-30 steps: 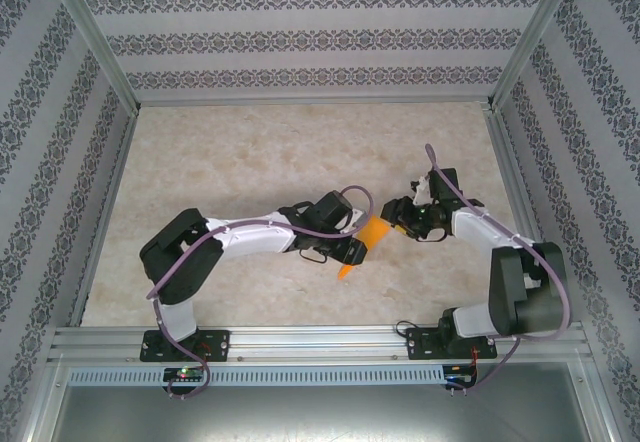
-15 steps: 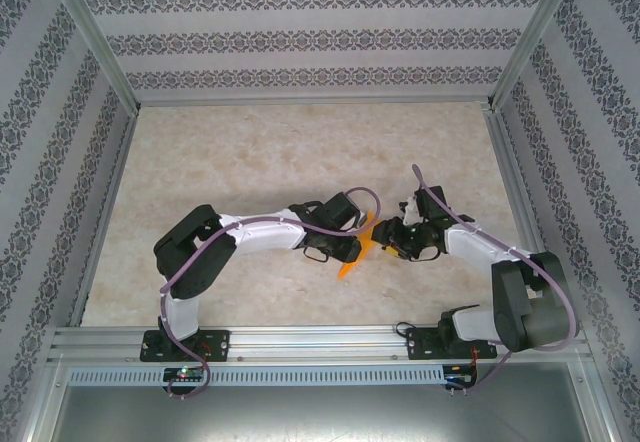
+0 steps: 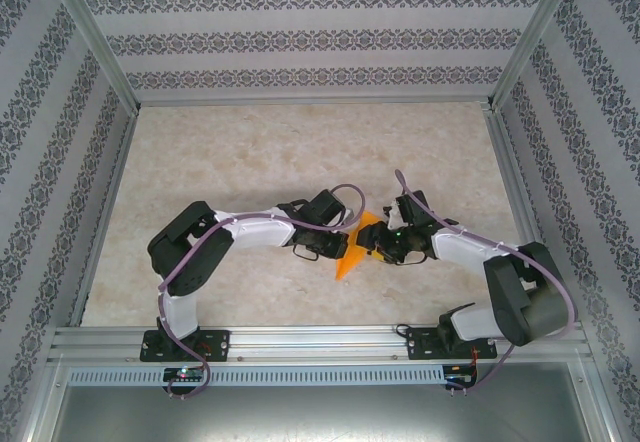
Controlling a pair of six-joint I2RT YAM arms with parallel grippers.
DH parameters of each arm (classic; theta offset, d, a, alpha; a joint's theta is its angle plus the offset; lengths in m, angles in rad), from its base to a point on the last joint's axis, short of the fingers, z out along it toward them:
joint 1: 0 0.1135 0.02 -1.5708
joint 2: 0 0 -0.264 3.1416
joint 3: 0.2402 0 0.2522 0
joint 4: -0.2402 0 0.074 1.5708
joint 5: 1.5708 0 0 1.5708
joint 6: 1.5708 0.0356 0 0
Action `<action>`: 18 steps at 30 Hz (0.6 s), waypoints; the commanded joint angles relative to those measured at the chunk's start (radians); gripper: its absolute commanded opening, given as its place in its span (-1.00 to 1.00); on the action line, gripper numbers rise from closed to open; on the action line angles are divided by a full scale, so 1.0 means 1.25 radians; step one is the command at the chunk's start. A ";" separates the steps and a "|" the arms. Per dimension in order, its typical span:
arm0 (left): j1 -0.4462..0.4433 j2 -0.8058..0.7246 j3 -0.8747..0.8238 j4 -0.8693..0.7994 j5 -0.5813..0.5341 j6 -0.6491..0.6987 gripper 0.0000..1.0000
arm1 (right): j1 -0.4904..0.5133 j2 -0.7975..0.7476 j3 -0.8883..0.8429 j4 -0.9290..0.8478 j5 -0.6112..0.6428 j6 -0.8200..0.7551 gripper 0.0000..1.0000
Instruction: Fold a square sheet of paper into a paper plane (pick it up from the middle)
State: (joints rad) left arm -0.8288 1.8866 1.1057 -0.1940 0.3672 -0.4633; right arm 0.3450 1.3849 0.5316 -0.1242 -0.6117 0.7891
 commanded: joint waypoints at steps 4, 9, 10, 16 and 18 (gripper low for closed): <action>0.029 -0.035 -0.043 0.092 0.083 -0.054 -0.83 | 0.025 0.021 -0.008 0.034 0.015 0.037 0.09; 0.039 -0.037 -0.064 0.119 0.100 -0.066 -0.85 | 0.036 0.024 0.000 0.005 0.040 0.027 0.11; 0.042 -0.037 -0.069 0.126 0.105 -0.069 -0.85 | 0.038 0.028 0.001 0.006 0.040 0.028 0.11; 0.053 -0.036 -0.088 0.158 0.126 -0.087 -0.86 | 0.053 0.037 -0.015 0.077 0.010 0.081 0.13; 0.056 -0.035 -0.093 0.167 0.132 -0.091 -0.88 | 0.059 0.035 -0.021 0.108 -0.011 0.106 0.13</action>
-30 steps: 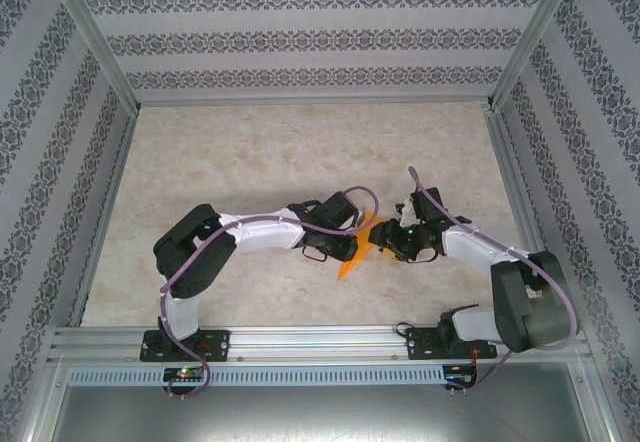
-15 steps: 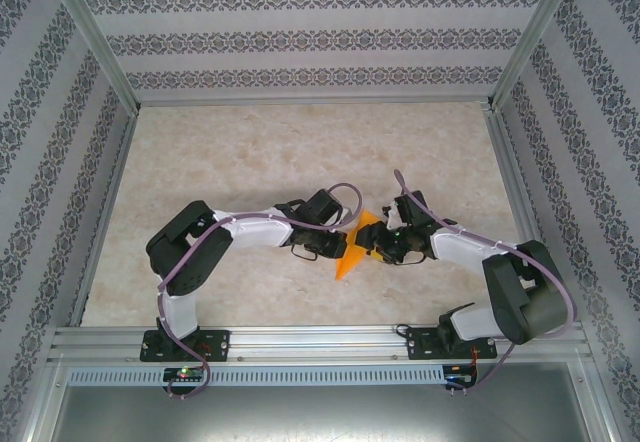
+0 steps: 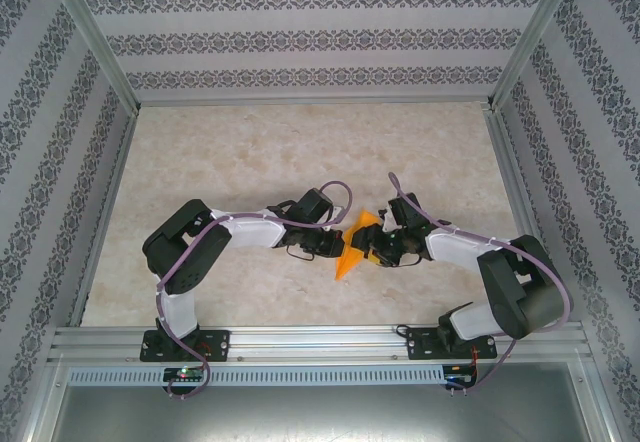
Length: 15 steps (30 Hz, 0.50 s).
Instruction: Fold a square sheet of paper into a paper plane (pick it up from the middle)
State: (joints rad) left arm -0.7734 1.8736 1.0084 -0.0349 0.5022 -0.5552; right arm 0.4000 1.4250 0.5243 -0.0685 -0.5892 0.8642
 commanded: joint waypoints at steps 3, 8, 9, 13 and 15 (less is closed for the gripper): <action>0.015 -0.023 -0.018 0.046 0.029 -0.021 -0.88 | 0.018 -0.018 -0.021 0.070 -0.033 0.064 0.13; 0.020 -0.026 -0.024 0.055 0.040 -0.027 -0.89 | 0.018 -0.039 -0.035 0.097 -0.051 0.098 0.11; 0.021 -0.027 -0.025 0.055 0.040 -0.027 -0.89 | 0.018 -0.040 -0.045 0.124 -0.061 0.115 0.11; 0.024 -0.030 -0.029 0.069 0.052 -0.034 -0.89 | 0.023 -0.047 -0.051 0.135 -0.057 0.133 0.11; 0.025 -0.030 -0.031 0.079 0.062 -0.041 -0.90 | 0.025 -0.033 -0.060 0.170 -0.062 0.152 0.11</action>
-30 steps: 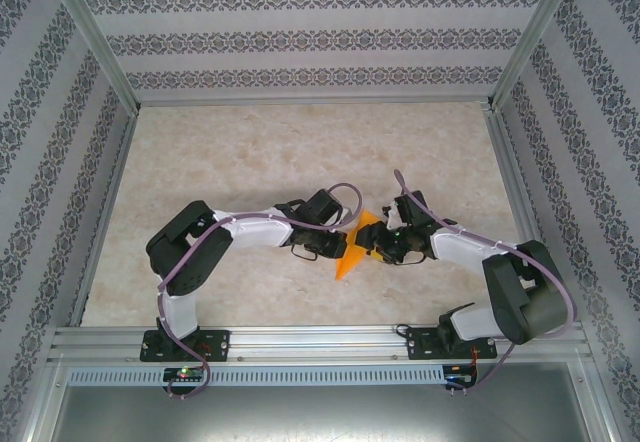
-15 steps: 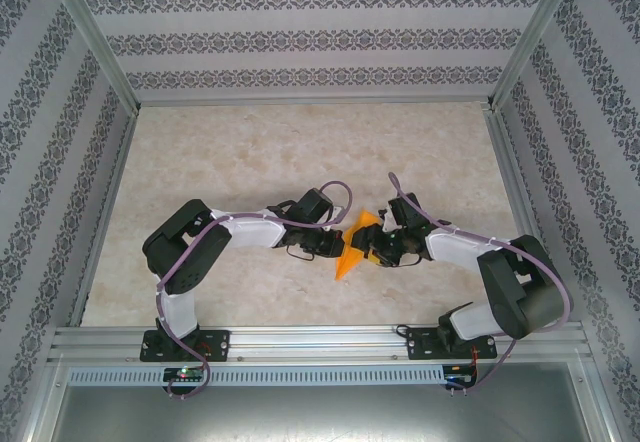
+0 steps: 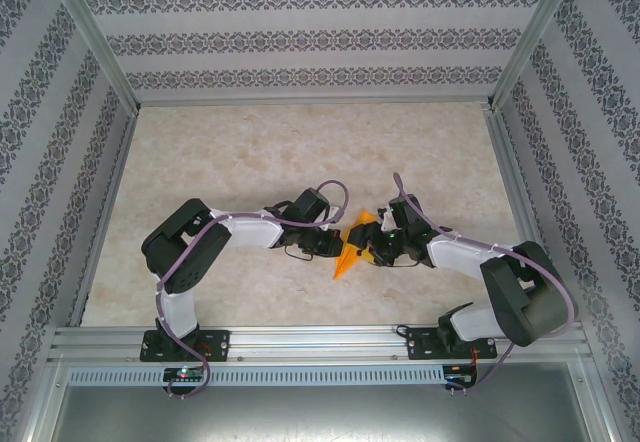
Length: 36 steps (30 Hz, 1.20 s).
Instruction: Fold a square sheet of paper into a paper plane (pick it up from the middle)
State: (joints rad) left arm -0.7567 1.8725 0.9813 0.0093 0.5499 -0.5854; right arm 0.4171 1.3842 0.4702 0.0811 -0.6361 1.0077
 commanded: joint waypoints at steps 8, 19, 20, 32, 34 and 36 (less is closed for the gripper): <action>0.028 -0.038 -0.051 0.141 0.091 -0.095 -0.92 | 0.027 0.029 -0.026 0.074 -0.010 0.057 -0.08; 0.046 -0.050 -0.089 0.235 0.138 -0.167 -0.92 | 0.044 0.048 0.004 -0.010 0.023 0.006 -0.30; 0.048 -0.049 -0.092 0.236 0.138 -0.166 -0.92 | 0.045 0.045 0.006 -0.013 0.026 0.005 -0.35; 0.083 -0.098 -0.145 0.218 0.115 -0.167 -0.75 | 0.098 0.054 0.136 -0.177 0.104 -0.077 -0.89; 0.096 -0.132 -0.152 0.159 0.087 -0.142 -0.56 | 0.120 0.072 0.187 -0.240 0.137 -0.110 -0.95; 0.112 -0.164 -0.162 0.110 0.070 -0.125 -0.33 | 0.152 0.101 0.247 -0.312 0.179 -0.141 -0.95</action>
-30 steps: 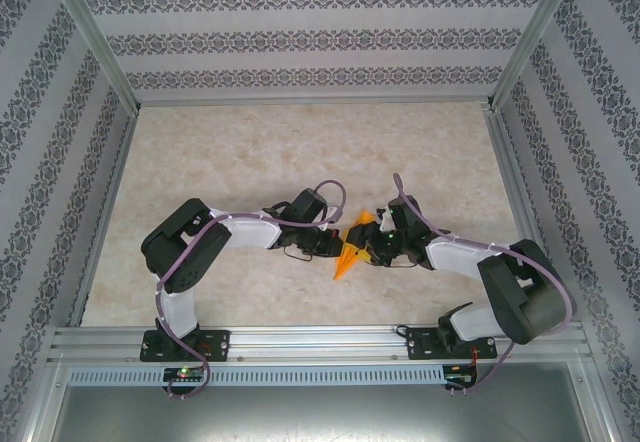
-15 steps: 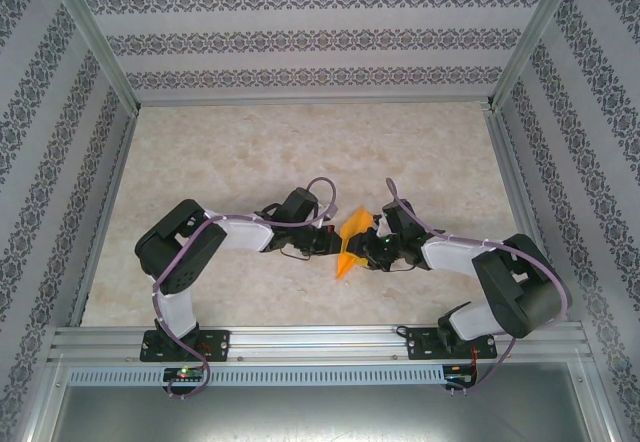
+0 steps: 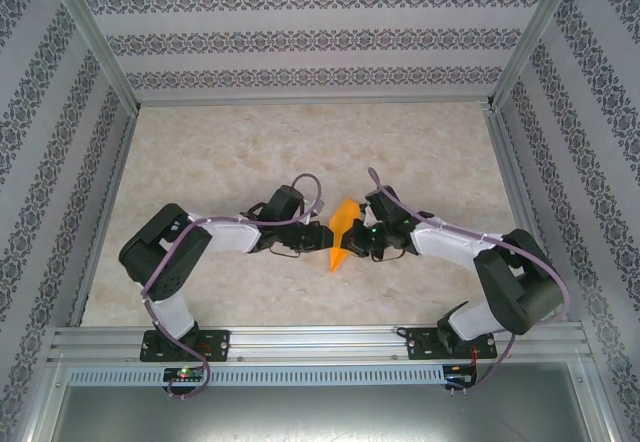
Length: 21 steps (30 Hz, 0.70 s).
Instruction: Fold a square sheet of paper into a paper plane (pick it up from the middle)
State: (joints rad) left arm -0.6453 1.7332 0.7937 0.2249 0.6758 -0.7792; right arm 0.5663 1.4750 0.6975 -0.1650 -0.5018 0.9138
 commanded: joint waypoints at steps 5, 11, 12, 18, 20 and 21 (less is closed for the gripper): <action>0.080 -0.207 -0.033 -0.231 -0.100 0.077 -0.09 | 0.111 0.122 0.192 -0.233 0.148 -0.106 -0.97; 0.186 -0.388 -0.074 -0.446 -0.224 0.137 0.14 | 0.192 0.234 0.322 -0.316 0.212 -0.123 -0.91; 0.204 -0.398 -0.079 -0.462 -0.222 0.154 0.15 | 0.201 0.257 0.337 -0.319 0.215 -0.123 -0.90; 0.237 -0.439 -0.049 -0.526 -0.309 0.247 0.40 | 0.210 0.288 0.366 -0.299 0.200 -0.109 -0.60; 0.239 -0.462 -0.047 -0.526 -0.376 0.267 0.55 | 0.202 0.264 0.374 -0.325 0.214 -0.119 -0.34; 0.239 -0.473 -0.044 -0.524 -0.405 0.278 0.60 | 0.196 0.247 0.373 -0.337 0.220 -0.124 -0.24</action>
State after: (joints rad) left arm -0.3576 1.1931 0.7177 -0.3752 0.3038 -0.5167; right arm 0.8234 1.8404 1.1324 -0.5217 -0.2718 0.7769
